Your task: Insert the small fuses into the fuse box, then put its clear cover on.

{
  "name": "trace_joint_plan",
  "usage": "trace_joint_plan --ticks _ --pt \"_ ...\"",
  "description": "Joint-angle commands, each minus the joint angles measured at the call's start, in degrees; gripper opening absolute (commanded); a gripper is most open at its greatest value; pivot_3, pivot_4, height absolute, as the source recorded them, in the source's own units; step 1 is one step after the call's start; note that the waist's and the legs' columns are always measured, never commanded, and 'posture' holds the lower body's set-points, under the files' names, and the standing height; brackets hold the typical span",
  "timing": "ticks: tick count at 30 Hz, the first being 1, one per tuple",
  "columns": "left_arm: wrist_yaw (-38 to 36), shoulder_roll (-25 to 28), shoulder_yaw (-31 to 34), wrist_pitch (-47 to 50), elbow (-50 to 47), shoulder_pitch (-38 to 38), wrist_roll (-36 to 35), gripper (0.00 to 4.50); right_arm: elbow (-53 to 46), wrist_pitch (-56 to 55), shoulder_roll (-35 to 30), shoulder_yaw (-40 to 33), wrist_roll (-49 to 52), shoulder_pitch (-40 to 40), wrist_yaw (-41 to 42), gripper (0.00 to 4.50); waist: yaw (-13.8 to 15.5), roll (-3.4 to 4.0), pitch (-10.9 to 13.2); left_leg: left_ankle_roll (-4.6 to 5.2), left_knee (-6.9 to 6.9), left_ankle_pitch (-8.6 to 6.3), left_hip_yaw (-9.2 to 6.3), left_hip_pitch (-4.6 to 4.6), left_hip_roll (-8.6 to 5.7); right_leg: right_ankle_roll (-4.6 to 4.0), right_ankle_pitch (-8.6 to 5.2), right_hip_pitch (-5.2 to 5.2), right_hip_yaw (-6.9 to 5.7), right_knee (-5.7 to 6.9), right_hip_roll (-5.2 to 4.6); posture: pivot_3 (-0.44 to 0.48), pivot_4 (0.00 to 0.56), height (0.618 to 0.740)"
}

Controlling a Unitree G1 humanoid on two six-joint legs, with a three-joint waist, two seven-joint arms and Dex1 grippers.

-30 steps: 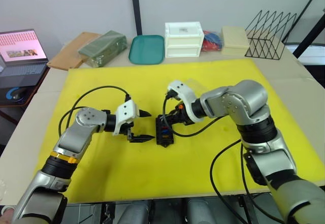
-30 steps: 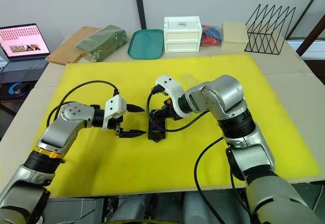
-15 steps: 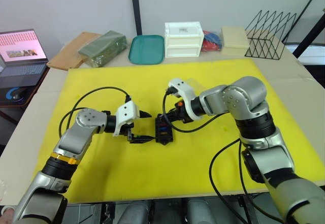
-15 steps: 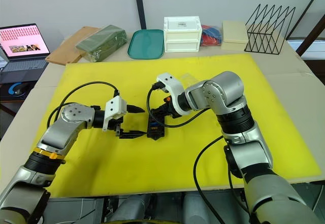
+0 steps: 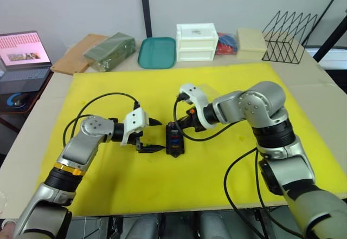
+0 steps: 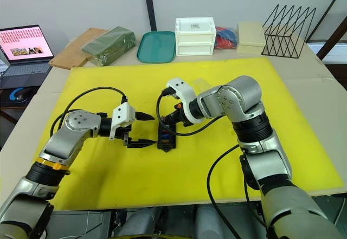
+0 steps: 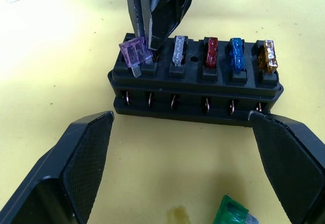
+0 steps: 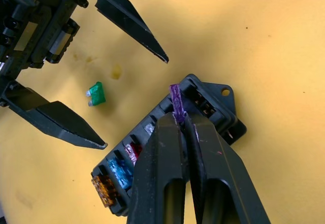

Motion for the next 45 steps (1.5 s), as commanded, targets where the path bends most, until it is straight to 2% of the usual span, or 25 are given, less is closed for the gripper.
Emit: trace_joint_plan --ticks 1,13,20,29,37,45 --pt "-0.11 0.36 0.22 -0.95 -1.17 -0.15 0.25 4.50 -0.43 0.39 -0.14 -1.21 1.51 -1.41 -0.64 0.22 -0.01 0.00 0.00 0.00 0.00 0.00 0.00 0.00 0.00 0.00 0.00 0.00 0.00 0.00 0.00 0.000 0.150 0.740" --pt "-0.04 0.34 0.27 -1.00 -1.11 -0.15 0.27 4.50 -1.84 0.39 -0.09 -0.97 1.38 -1.67 -0.86 0.10 -0.01 0.00 0.00 0.00 0.00 0.00 0.00 0.00 0.00 0.00 0.00 0.00 0.00 0.00 0.00 0.000 0.150 0.740" --pt "-0.05 0.40 0.38 -1.08 -1.03 -0.14 0.25 4.50 -6.10 -0.02 -2.74 1.80 0.22 -2.69 1.78 0.10 -0.01 0.00 0.00 0.00 0.00 0.00 0.00 0.00 0.00 0.00 0.00 0.00 0.00 0.00 0.00 0.000 0.150 0.740" --pt "-0.30 0.30 0.82 -1.76 0.50 -1.36 0.13 4.50 -12.64 -8.45 -11.32 12.23 -3.85 -5.31 10.49 0.10 0.07 0.00 0.00 0.00 0.00 0.00 0.01 0.00 -0.01 0.00 0.00 0.00 0.00 -0.02 -0.01 0.000 0.150 0.740" --pt "-0.50 -0.11 0.43 -2.35 1.06 -1.93 0.11 4.50 -10.52 -16.61 -14.65 19.87 -10.80 -6.40 17.62 0.10 0.09 0.00 0.00 0.00 0.00 0.00 0.01 0.00 0.00 0.00 0.00 0.00 0.00 -0.02 0.00 0.000 0.150 0.740" --pt "-0.18 -0.19 0.40 -2.13 0.19 -1.28 0.07 4.50 -8.92 -22.73 -15.93 24.19 -17.27 -7.50 24.11 0.10 0.15 0.00 0.00 0.00 0.00 0.00 0.01 0.00 0.00 0.00 0.00 0.00 -0.01 -0.02 0.00 0.000 0.150 0.740"
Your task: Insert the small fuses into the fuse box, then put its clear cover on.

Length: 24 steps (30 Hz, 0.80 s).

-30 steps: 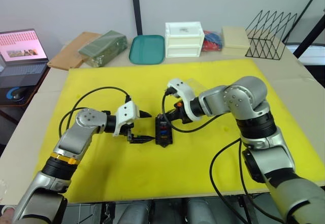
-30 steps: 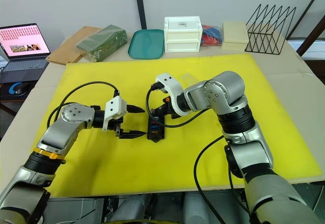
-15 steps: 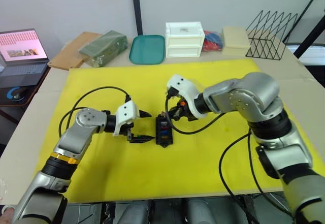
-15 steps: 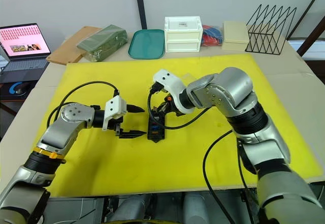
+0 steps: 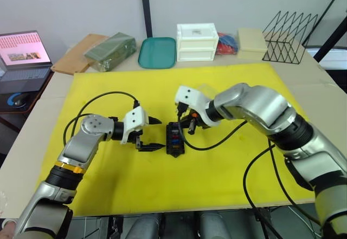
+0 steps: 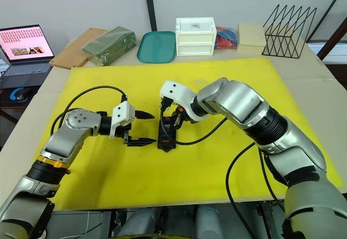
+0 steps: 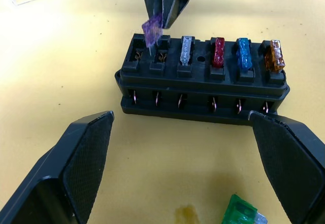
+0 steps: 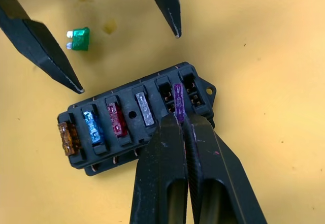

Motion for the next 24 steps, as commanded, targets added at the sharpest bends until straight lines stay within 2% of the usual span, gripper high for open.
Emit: trace_joint_plan --ticks 1,13,24 --pt "0.02 0.07 0.40 -0.78 -1.68 -0.29 0.02 4.50 -0.20 -2.70 -0.90 0.38 -2.69 -2.10 2.89 0.10 0.02 0.00 0.00 0.00 0.00 0.00 0.00 0.00 0.00 0.00 0.00 0.00 0.00 0.00 0.00 0.000 0.150 0.740" --pt "0.46 -0.01 0.43 -0.29 -2.76 0.45 -0.19 4.50 0.02 -6.55 -1.12 1.20 -7.75 -3.34 10.90 0.10 0.02 0.00 0.00 0.00 0.00 0.00 0.00 0.00 0.00 0.00 0.00 0.00 0.00 0.00 0.00 0.000 0.150 0.740" --pt "0.95 -0.02 0.51 0.10 -3.60 0.94 -0.25 4.50 0.86 -7.08 -0.07 1.78 -11.02 -2.53 12.90 0.10 0.04 0.00 0.00 0.00 0.00 0.00 0.00 0.00 0.00 0.00 0.00 0.00 0.00 0.00 0.00 0.000 0.150 0.740"
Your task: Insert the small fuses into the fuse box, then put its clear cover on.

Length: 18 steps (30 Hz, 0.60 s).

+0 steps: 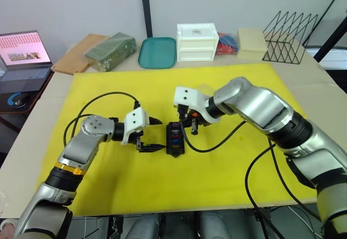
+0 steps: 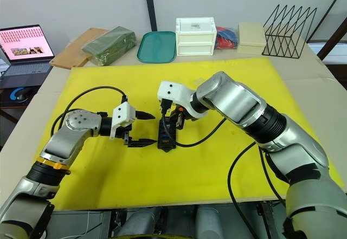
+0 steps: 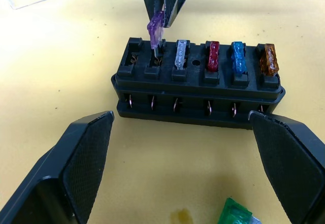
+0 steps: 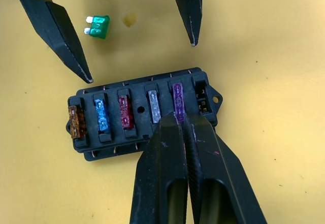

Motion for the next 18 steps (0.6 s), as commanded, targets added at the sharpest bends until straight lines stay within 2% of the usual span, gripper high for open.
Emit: trace_joint_plan --ticks 1,18 --pt "0.40 0.02 0.51 -0.13 -2.26 0.25 -0.25 4.50 0.04 -1.01 0.56 -0.39 -1.50 -0.77 0.41 0.10 0.00 0.00 0.00 0.00 0.00 0.00 0.00 0.00 0.00 0.00 0.00 0.00 0.00 0.00 0.00 0.000 0.150 0.740" --pt "0.75 -0.02 0.35 0.19 -2.82 0.44 -0.37 4.50 -0.41 0.35 1.68 -1.12 -2.24 -0.38 2.09 0.10 0.01 0.00 0.00 0.00 0.00 0.00 0.00 0.00 0.00 0.00 0.00 0.00 0.00 0.00 0.00 0.000 0.150 0.740"
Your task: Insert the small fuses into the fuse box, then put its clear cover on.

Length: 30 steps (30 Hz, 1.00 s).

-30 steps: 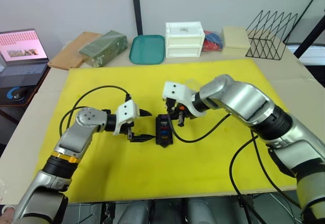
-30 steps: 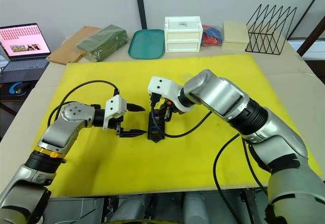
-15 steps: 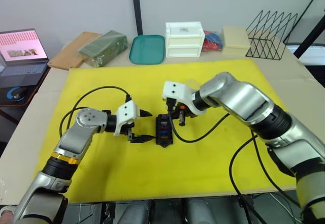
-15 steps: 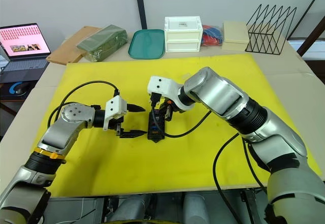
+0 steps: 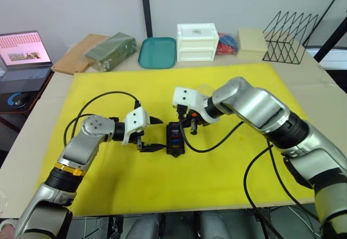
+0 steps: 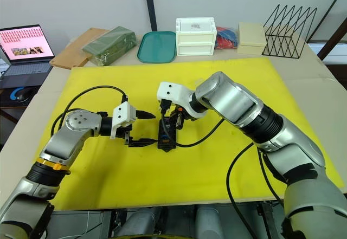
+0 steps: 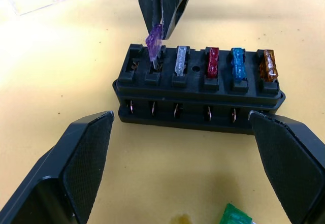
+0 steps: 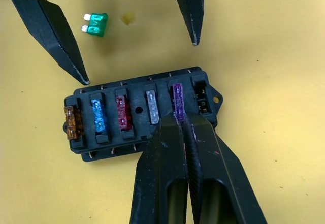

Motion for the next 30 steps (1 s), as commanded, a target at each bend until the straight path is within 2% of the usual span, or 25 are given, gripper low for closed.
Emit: trace_joint_plan --ticks 1,30 --pt "0.06 -0.04 0.33 -0.08 -1.58 0.16 -0.33 4.50 -1.36 0.02 0.47 -1.10 -0.11 -0.51 0.34 0.10 -0.01 0.00 0.00 0.00 0.00 0.00 0.00 0.00 0.00 0.00 0.00 0.00 0.00 0.00 0.00 0.000 0.150 0.740" --pt "0.64 -0.39 0.33 -0.15 -1.62 0.65 -0.28 4.50 1.02 -4.48 0.69 2.90 -5.22 0.57 2.77 0.10 0.01 0.00 0.00 0.00 0.00 0.00 0.00 0.00 0.00 0.00 0.00 0.00 0.00 0.00 0.00 0.000 0.150 0.740"
